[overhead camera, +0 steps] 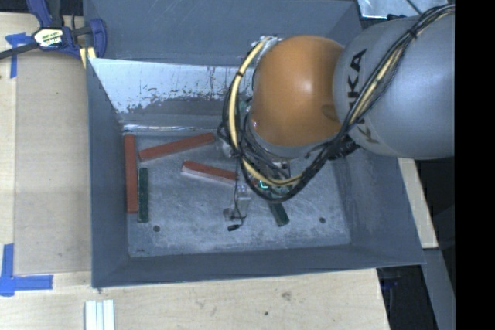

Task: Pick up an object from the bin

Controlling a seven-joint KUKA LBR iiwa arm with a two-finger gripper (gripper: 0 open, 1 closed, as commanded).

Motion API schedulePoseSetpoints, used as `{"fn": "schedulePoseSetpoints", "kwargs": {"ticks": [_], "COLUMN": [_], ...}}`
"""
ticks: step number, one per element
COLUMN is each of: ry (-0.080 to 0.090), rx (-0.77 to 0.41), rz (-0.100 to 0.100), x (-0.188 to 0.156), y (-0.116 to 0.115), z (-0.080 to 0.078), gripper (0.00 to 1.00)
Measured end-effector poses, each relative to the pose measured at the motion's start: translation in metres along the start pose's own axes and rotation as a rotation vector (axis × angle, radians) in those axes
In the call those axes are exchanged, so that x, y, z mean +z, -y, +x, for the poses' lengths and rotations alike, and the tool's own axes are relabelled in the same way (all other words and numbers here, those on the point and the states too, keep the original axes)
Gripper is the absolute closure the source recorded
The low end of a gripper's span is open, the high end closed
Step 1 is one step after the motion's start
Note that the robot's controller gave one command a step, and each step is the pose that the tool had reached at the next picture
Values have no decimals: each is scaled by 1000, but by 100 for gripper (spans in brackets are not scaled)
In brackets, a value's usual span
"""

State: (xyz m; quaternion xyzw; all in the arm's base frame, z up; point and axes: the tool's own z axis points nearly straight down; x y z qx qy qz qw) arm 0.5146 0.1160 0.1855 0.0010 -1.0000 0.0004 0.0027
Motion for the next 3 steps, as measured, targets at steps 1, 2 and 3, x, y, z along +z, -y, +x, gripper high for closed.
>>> {"fn": "schedulePoseSetpoints", "kwargs": {"ticks": [1,2,3], "ry": [12,17,16], "rx": [-26,-25,-421], "rz": [-2,-4,1], "x": [118,112,-41], "y": [4,3,9], "z": [-83,-84,-76], "gripper": [0,100,100]}}
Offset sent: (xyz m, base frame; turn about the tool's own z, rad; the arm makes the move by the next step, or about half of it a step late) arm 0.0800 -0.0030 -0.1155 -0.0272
